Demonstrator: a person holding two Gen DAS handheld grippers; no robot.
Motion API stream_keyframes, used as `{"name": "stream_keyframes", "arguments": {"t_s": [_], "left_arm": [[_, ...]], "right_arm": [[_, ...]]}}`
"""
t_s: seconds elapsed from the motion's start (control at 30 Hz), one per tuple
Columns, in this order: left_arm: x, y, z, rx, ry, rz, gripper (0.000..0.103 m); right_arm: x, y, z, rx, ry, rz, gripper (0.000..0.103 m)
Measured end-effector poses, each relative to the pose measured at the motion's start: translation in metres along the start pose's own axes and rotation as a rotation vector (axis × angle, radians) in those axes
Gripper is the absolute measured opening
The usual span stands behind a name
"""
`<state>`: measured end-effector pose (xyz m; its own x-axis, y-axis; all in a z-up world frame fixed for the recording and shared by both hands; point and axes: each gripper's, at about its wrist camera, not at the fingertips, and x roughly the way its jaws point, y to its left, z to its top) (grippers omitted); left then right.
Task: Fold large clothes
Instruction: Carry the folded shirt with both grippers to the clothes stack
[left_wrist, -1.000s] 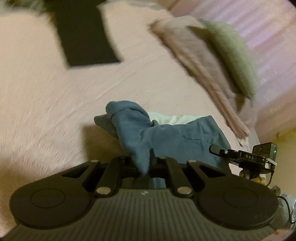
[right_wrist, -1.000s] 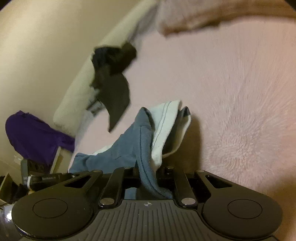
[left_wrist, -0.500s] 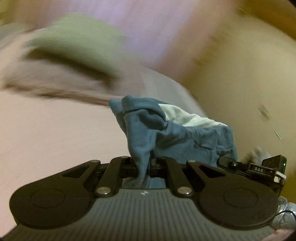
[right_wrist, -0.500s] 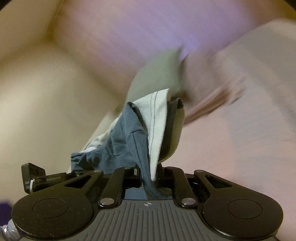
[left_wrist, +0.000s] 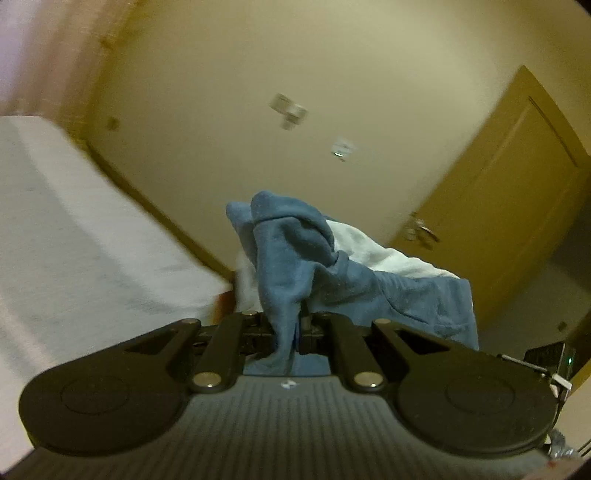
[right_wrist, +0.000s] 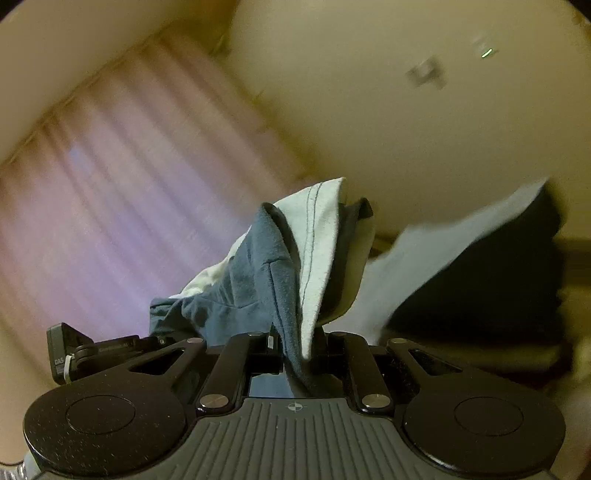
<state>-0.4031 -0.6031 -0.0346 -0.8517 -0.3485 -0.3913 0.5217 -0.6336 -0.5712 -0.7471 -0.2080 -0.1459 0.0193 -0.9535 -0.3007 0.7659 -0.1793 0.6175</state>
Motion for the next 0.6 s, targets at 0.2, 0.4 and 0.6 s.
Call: {"name": "stream_keyframes", "arguments": {"t_s": [0.2, 0.4, 0.6], "left_arm": [[0.129, -0.033, 0.048, 0.024, 0.082, -0.044, 0.005], [0.231, -0.027, 0.071, 0.048, 0.163, 0.013, 0.005], [0.308, -0.001, 0.073, 0.06, 0.229, 0.102, 0.005]], "right_arm": [[0.008, -0.065, 0.061, 0.093, -0.035, -0.089, 0.009], [0.044, -0.121, 0.093, 0.128, 0.013, -0.192, 0.009], [0.079, -0.155, 0.088, 0.133, 0.022, -0.314, 0.009]]}}
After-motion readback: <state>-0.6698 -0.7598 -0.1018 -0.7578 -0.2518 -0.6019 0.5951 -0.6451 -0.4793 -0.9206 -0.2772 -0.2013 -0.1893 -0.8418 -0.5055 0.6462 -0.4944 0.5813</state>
